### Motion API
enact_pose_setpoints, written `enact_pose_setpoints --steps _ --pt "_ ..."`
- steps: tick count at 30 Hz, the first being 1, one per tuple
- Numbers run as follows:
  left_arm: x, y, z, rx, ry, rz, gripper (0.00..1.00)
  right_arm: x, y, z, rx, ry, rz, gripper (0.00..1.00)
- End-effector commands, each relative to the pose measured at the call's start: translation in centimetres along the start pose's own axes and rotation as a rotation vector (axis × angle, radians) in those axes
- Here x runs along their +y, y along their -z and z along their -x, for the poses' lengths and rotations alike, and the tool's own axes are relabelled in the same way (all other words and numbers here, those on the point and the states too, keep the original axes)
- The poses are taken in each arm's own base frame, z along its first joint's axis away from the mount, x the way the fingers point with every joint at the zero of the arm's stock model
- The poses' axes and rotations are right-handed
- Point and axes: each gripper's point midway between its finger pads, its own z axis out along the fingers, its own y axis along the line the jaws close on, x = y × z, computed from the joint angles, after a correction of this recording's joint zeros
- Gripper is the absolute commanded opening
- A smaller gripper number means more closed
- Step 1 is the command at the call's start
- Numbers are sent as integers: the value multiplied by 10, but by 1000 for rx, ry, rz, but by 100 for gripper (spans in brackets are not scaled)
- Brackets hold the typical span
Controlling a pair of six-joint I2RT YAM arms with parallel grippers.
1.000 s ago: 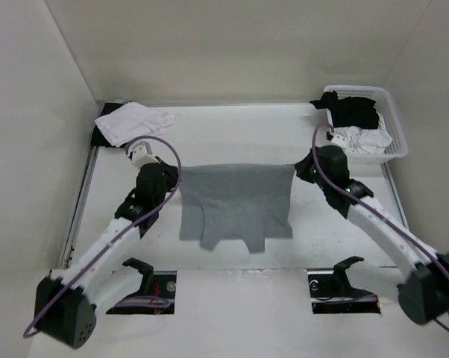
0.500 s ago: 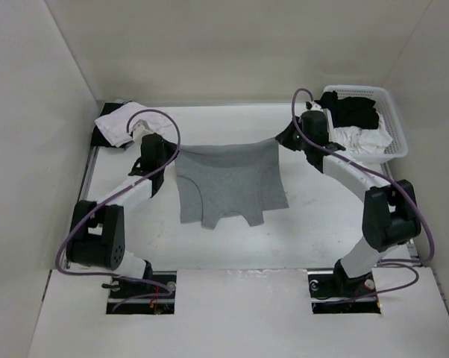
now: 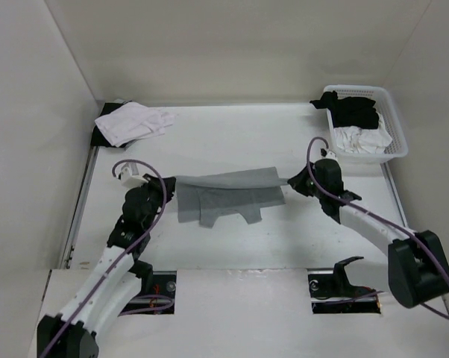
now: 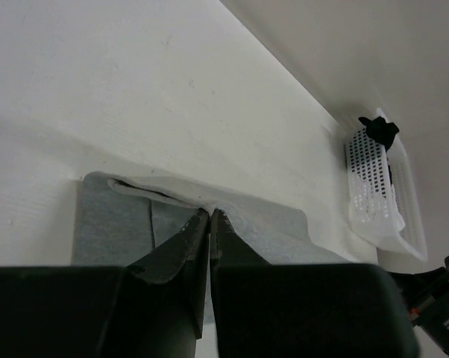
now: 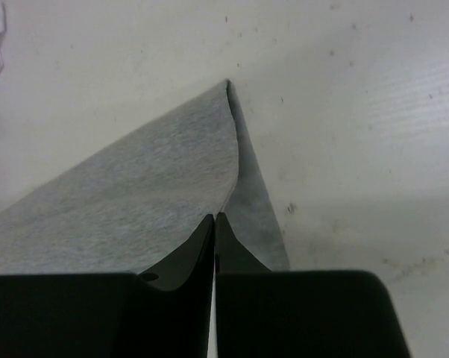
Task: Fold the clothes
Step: Fold the tank top
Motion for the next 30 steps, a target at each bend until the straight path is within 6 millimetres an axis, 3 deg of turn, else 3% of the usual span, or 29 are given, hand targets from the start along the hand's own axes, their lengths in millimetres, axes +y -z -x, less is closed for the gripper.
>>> enact_pose_setpoints --steps 1,4,8,9,15,17,19,21,22,24,27,30 --pt "15 25 -13 34 7 23 2 5 16 7 -93 -22 45 3" --pt "29 39 -31 81 2 39 2 -8 25 -6 -81 -29 28 3" --pt "64 57 -75 195 12 112 2 -26 31 -29 -45 -80 -3 3" --pt "59 60 -79 207 46 85 2 -32 32 -36 -34 -92 -14 4" --pt "49 71 -78 200 14 75 3 -54 38 -60 16 -162 -66 4" --pt "50 74 -76 191 8 89 6 -52 41 -62 19 -177 -66 7" --pt "49 76 -74 176 12 88 19 -54 43 -65 25 -181 -74 18" --pt "50 77 -66 143 14 103 33 -55 44 -61 4 -177 -79 36" --pt "50 78 -61 121 18 107 38 -56 45 -57 -14 -169 -88 46" --pt "48 78 -52 82 9 105 43 -52 43 -49 -33 -136 -82 57" --pt "35 67 -51 74 -18 85 43 -43 31 -38 -25 -89 -79 62" --pt "11 47 -73 153 -58 45 43 -36 14 -44 14 -78 -66 61"
